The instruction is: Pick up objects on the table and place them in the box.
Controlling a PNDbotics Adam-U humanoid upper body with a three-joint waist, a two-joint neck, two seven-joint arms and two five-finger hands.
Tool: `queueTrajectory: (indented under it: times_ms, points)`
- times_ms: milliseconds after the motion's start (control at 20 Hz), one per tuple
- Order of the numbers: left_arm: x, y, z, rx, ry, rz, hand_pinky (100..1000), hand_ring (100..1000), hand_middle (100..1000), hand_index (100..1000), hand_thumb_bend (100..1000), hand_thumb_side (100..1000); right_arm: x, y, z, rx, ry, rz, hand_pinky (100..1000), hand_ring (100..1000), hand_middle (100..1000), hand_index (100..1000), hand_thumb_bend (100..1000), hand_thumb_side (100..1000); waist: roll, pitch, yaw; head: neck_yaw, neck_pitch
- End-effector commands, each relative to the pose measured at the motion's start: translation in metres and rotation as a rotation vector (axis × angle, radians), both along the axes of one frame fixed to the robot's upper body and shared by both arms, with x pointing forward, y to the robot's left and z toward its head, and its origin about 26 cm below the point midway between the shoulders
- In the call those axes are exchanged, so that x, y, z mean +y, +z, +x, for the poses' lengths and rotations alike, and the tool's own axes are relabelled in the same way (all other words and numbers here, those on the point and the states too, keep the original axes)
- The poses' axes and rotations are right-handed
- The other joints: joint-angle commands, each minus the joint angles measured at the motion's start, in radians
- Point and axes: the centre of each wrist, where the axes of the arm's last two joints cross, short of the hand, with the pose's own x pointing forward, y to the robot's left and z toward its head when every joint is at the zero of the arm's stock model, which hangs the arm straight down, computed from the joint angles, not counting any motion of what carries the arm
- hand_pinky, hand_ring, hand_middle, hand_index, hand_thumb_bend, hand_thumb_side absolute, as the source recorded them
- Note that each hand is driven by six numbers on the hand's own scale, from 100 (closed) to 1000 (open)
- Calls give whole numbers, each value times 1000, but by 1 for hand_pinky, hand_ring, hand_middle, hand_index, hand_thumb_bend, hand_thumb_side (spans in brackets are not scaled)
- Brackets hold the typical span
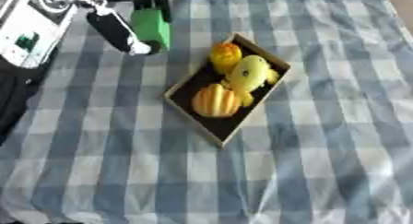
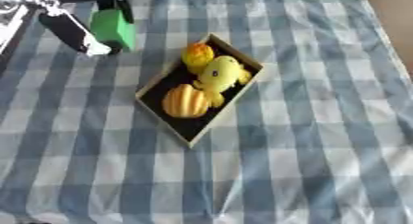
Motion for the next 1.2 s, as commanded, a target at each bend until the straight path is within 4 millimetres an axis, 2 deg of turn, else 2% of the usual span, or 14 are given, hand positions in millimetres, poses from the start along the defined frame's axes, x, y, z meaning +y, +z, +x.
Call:
queueTrajectory:
  times_ms: [50,250,500,650,750,800,1100,1200]
  points:
    - [-21,10,-8,-4,-80,-7,614,558,426,684,153,100,1,10,-4,-30,10,-6,890,954,749,844,100,588,8,-25,-3,5,4]
    - [-41,1,-11,46,-154,-15,622,575,443,697,142,100,2,10,-4,-26,16,1,889,955,749,844,100,588,6,-24,-6,6,4]
    - [-59,-17,-11,103,-200,19,631,591,463,713,196,100,3,10,-3,-26,23,10,888,955,744,843,100,590,4,-22,-13,9,4]
    - [-60,-33,-6,110,-171,59,636,596,469,716,239,100,3,9,-3,-27,24,16,888,955,742,842,100,593,6,-21,-15,8,4]
    - [-58,-44,-1,106,-145,90,642,601,474,718,304,100,3,9,-3,-27,25,21,887,955,740,842,100,590,8,-21,-16,7,4]
    - [-57,-49,1,103,-136,102,645,605,478,720,280,100,3,8,-3,-27,25,22,887,956,740,841,100,595,9,-21,-16,6,4]
    - [-54,-78,12,95,-102,164,668,642,517,753,327,100,2,6,-3,-22,22,33,886,956,739,841,100,596,9,-20,-20,7,4]
    - [-54,-83,14,92,-104,167,721,719,594,811,343,102,2,6,-3,-20,21,35,886,956,739,841,100,597,9,-20,-21,7,4]
